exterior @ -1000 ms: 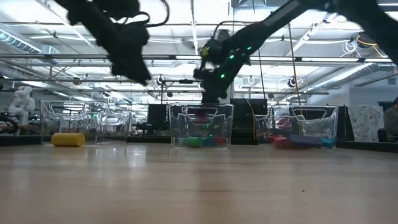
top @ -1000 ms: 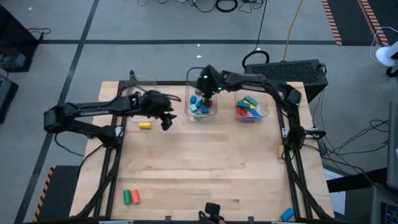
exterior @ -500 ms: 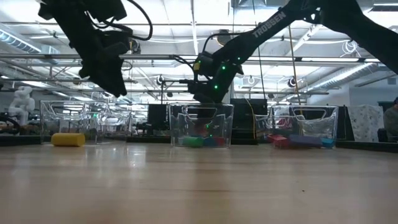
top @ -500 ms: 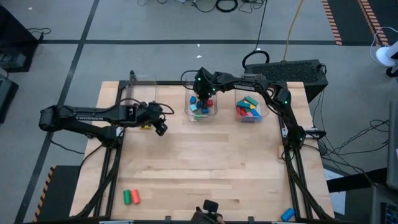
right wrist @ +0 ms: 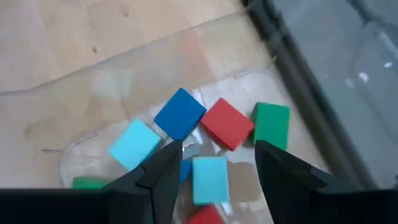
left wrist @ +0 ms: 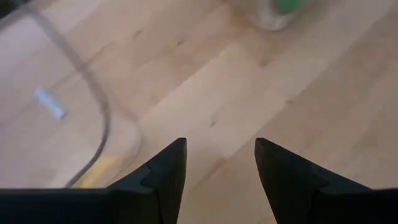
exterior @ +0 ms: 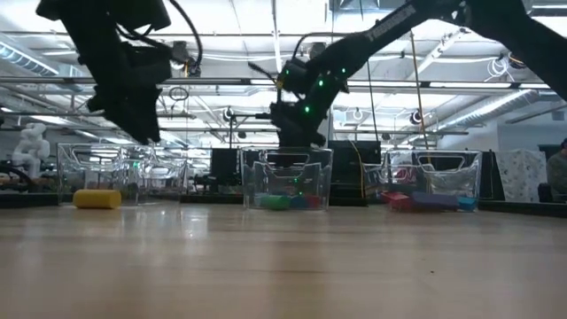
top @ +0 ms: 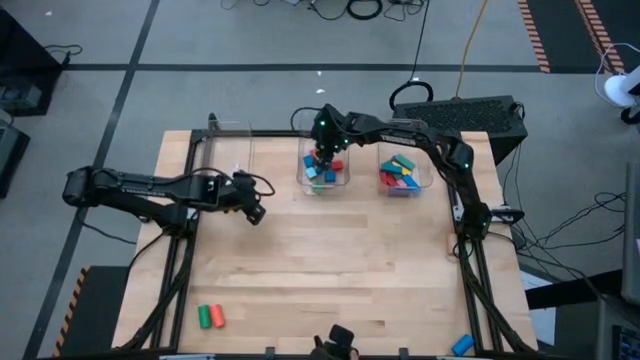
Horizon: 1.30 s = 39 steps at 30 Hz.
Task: Sort blocks by size
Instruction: Put the yellow cylindrical block into the left transparent bin
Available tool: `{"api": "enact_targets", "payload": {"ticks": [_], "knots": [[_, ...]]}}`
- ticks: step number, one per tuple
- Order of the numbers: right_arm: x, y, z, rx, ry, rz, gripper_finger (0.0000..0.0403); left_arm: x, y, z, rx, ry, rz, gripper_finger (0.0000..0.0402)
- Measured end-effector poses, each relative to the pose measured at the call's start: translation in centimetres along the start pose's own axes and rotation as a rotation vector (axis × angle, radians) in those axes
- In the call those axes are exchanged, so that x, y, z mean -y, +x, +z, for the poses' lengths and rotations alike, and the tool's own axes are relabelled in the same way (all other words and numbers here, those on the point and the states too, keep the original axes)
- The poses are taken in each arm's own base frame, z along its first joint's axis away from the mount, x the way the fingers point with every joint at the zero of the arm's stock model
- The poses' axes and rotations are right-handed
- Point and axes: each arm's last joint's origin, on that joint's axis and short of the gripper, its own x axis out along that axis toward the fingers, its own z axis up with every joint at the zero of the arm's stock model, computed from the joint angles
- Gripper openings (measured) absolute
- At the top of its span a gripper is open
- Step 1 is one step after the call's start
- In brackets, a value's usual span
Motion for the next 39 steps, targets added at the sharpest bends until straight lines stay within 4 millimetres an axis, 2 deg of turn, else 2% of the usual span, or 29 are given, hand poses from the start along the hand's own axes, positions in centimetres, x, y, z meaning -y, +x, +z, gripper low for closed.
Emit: {"api": "enact_targets", "payload": {"ticks": [5,9,15,20,25,30,33,39], "knots": [[-2.6,-2.2,0.8,0.046,-0.06,0.017,0.0174,-0.2,-0.4,-1.3,-0.014,-0.092,0.11,0.0192],[-4.9,-4.5,1.3,0.08,-0.139,0.049,0.0169,0.0,-0.7,-2.0,-0.035,-0.056,0.116,0.0192],[-7.9,-7.2,1.8,0.136,-0.228,0.091,0.0169,0.3,-1.0,-2.8,-0.096,0.216,0.103,0.0192],[-9.2,-9.0,1.5,0.123,-0.257,0.111,0.0169,0.4,-0.2,-3.1,-0.155,0.347,0.147,0.0192],[-10.0,-9.0,0.1,0.045,-0.269,0.126,0.0169,0.8,1.6,-3.6,-0.276,0.444,0.203,0.0192],[-10.3,-8.1,-2.0,-0.016,-0.24,0.133,0.0169,1.3,3.3,-4.1,-0.36,0.568,0.25,0.0192],[-10.3,-7.9,-3.2,0.016,-0.223,0.139,0.0169,1.5,4.1,-4.3,-0.4,0.637,0.274,0.0192],[-9.8,-8.6,-6.4,0.105,-0.173,0.145,0.0169,1.0,5.6,-4.2,-0.469,0.628,0.326,0.0192]]}}
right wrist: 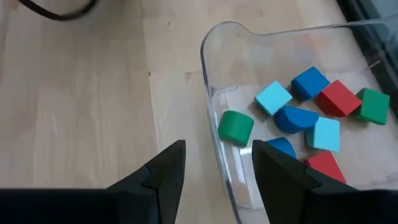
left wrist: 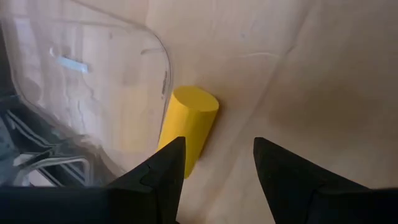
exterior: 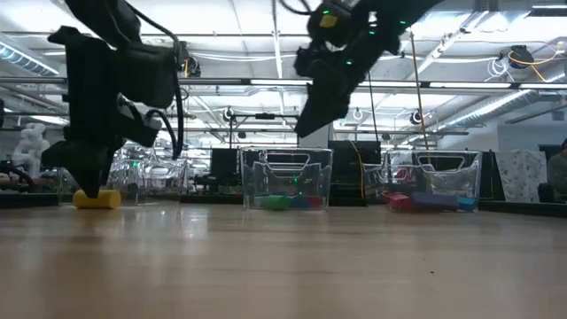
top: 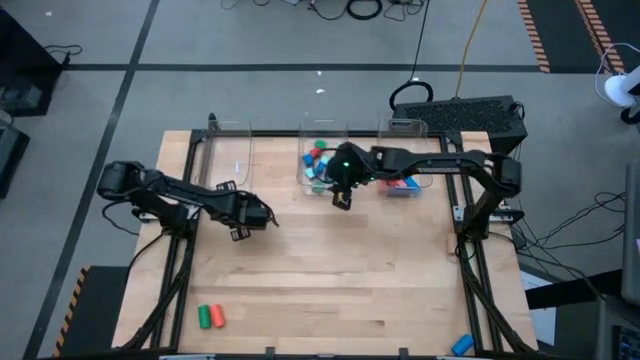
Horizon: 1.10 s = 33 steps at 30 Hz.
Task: Sort blocks by size
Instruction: Put the yellow cylindrical block into the left transparent bin
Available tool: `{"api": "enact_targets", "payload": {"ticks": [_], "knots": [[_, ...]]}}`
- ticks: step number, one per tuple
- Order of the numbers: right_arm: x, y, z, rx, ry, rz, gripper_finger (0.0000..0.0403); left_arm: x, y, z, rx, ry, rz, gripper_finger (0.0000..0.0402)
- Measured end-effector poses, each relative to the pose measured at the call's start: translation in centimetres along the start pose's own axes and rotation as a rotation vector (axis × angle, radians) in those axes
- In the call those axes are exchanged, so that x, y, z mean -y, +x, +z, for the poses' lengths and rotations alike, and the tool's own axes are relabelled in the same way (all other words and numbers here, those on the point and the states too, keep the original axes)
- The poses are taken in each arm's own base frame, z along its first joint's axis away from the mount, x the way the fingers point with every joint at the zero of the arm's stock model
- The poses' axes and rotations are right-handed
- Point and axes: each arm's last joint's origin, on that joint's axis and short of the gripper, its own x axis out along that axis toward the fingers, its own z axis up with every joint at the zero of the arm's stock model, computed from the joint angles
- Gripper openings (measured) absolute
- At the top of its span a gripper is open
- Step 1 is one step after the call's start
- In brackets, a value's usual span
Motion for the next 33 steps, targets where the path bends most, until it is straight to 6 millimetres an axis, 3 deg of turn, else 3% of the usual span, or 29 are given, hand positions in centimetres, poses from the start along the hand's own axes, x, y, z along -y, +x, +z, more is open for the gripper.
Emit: {"api": "enact_targets", "payload": {"ticks": [12,23,27,33], "knots": [[-0.2,-4.2,-3.8,0.103,0.066,0.001,0.0169,-0.2,1.2,0.4,-0.064,-0.009,0.011,0.0192],[-0.8,-4.4,-6.6,0.072,0.106,0.014,0.0169,0.2,3.1,1.0,-0.169,0.006,0.001,0.0192],[-1.2,-4.2,-6.9,0.058,0.097,0.024,0.0169,0.7,2.5,1.4,-0.162,0.002,-0.062,0.0192],[-1.6,-4.5,-6.8,0.074,0.107,0.034,0.0169,1.9,-0.2,3.3,-0.077,0.029,-0.295,0.0192]]}}
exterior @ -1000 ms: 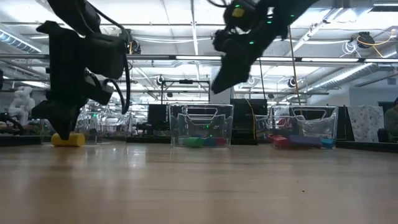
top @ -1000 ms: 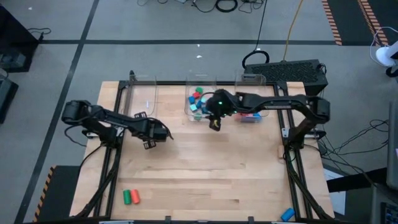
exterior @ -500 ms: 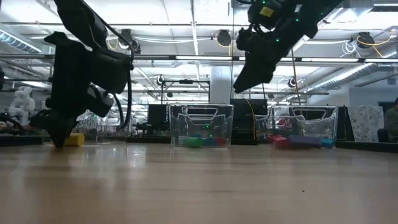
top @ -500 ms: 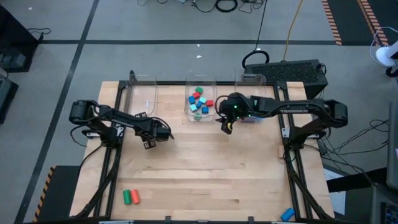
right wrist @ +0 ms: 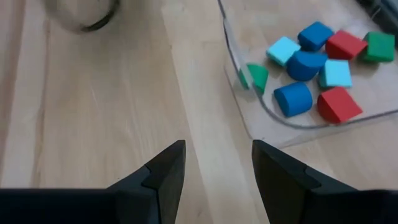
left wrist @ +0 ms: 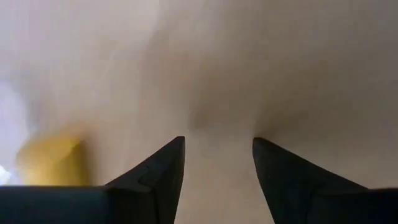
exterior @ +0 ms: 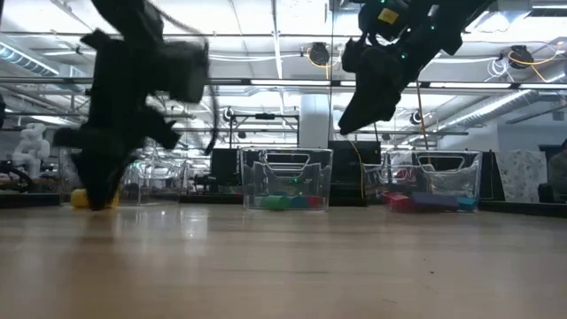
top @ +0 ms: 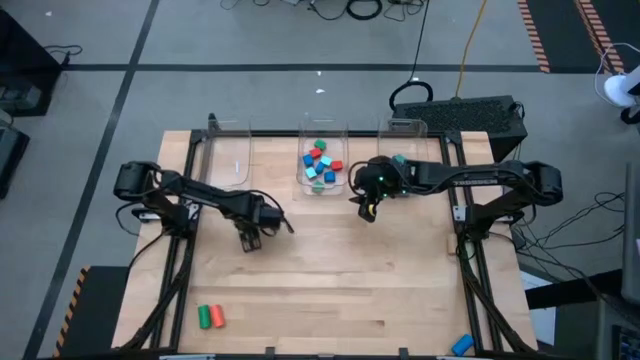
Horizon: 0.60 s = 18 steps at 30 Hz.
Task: Sort blocks by size
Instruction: Put the yellow cylindrical block into the left transparent bin
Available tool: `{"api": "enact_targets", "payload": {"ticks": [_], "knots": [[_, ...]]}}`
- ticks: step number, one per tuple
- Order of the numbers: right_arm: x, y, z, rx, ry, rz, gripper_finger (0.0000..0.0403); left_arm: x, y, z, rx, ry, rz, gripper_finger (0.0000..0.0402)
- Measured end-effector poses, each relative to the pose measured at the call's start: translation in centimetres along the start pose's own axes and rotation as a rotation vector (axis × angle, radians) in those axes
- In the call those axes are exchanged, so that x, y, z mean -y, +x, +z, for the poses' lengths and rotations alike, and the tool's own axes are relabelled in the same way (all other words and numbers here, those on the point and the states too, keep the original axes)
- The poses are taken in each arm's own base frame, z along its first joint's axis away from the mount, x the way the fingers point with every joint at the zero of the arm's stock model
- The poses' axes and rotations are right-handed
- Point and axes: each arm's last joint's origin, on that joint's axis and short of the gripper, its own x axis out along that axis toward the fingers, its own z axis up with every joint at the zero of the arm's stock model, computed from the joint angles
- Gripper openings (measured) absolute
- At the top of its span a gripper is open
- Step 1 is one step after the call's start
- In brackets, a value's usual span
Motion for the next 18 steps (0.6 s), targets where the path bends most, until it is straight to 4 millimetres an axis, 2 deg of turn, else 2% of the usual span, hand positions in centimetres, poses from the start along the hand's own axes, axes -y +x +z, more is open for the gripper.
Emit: {"api": "enact_targets", "payload": {"ticks": [6,9,13,18], "knots": [[-0.3,-1.1,0.4,0.042,0.001,0.007,0.0169,1.0,-3.2,1.3,0.095,0.0,-0.09,0.0192],[-0.6,-1.6,0.6,0.067,-0.007,0.014,0.0169,1.1,-4.8,1.5,0.117,-0.064,-0.057,0.0192],[-1.1,-1.8,0.7,0.095,-0.02,-0.039,0.0169,0.8,-5.7,0.8,0.185,-0.278,0.097,0.0192],[-1.7,-0.4,0.3,0.074,-0.026,-0.133,0.0169,1.7,-4.5,-0.8,0.252,-0.605,0.177,0.0192]]}}
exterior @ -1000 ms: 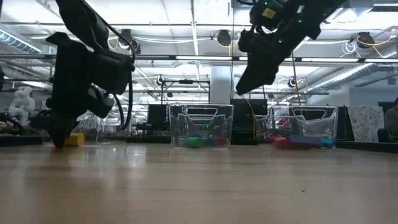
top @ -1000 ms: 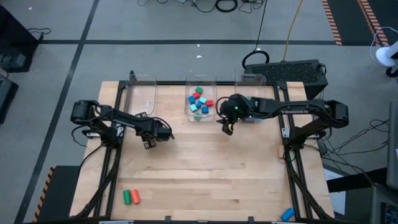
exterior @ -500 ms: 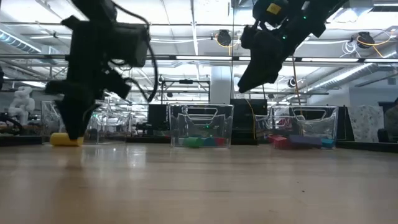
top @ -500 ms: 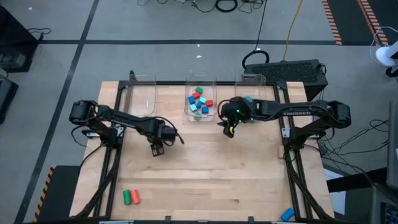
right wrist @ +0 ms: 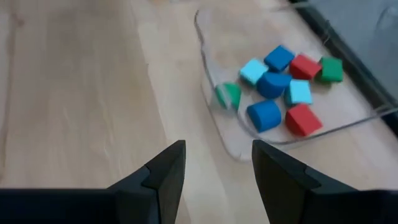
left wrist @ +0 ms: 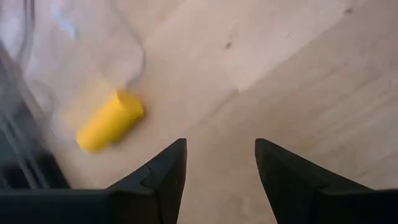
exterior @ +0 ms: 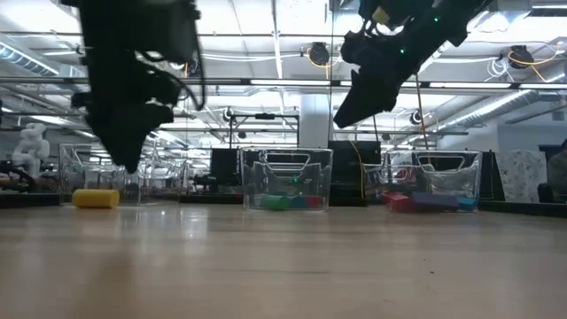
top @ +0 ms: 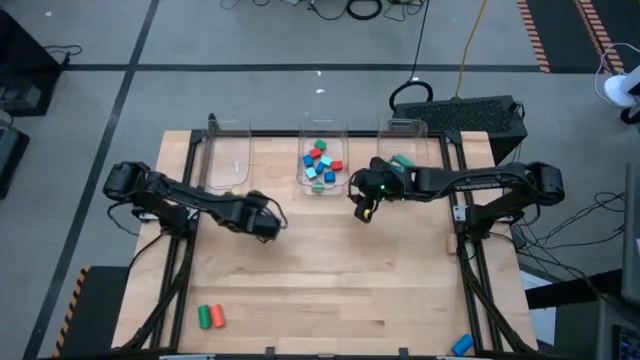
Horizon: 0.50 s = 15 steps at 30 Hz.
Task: Sort blocks by size
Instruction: Put the yellow cylindrical block into the left transparent bin
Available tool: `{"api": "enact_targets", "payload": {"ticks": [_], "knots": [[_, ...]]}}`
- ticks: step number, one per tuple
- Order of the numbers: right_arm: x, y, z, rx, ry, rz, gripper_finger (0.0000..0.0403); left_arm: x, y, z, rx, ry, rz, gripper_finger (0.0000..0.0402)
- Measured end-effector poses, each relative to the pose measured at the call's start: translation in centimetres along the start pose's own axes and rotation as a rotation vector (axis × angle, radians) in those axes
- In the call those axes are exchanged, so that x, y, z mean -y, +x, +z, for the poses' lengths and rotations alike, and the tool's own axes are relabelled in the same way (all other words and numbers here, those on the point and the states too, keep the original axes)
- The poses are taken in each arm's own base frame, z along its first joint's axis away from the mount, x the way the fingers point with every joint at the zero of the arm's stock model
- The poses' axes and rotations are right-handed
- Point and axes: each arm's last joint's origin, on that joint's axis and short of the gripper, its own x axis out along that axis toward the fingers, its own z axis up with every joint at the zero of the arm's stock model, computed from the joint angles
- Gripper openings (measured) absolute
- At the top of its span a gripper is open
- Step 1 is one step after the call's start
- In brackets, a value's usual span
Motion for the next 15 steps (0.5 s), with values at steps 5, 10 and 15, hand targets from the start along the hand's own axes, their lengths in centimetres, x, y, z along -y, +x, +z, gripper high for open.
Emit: {"api": "enact_targets", "payload": {"ticks": [5,10,15], "knots": [[-0.2,0.3,-0.2,0.004,-0.041,0.003,0.0169,0.0,0.7,-1.9,-0.021,-0.204,0.036,0.0192],[-0.1,0.4,-0.3,0.008,-0.052,0.002,0.0169,-0.6,0.6,-2.3,-0.064,-0.262,0.089,0.0192],[0.2,0.5,-0.1,0.022,-0.082,0.005,0.0169,-1.1,0.8,-2.5,-0.019,-0.363,0.153,0.0203]]}}
